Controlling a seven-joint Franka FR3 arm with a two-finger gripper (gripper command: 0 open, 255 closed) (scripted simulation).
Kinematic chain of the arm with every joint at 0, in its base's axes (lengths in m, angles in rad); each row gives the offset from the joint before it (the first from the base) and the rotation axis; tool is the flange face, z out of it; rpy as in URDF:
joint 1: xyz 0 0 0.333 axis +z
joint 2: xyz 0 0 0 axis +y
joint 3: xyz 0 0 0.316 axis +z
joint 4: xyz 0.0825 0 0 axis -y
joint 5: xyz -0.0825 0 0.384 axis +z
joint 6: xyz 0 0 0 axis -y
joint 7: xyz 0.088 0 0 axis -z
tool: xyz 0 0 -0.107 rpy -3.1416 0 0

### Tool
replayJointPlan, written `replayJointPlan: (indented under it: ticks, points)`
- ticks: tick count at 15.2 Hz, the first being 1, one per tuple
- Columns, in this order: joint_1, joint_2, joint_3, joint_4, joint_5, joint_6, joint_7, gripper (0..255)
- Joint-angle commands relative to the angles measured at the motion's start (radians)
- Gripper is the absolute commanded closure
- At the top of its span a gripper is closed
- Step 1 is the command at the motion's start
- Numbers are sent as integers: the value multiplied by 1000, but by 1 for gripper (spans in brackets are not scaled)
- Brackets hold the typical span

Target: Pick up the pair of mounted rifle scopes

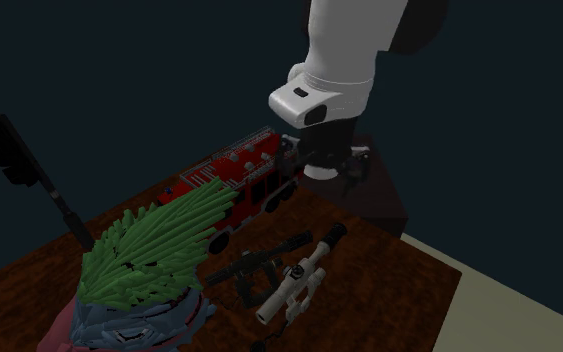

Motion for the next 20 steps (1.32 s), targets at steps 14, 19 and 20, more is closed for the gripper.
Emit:
replayJointPlan:
  ticks: [14,19,20]
  points:
    - [-30,407,-28,318,53,162,45,0]
    - [-31,425,-27,292,55,205,46,0]
    - [-31,424,-27,289,55,207,46,255]
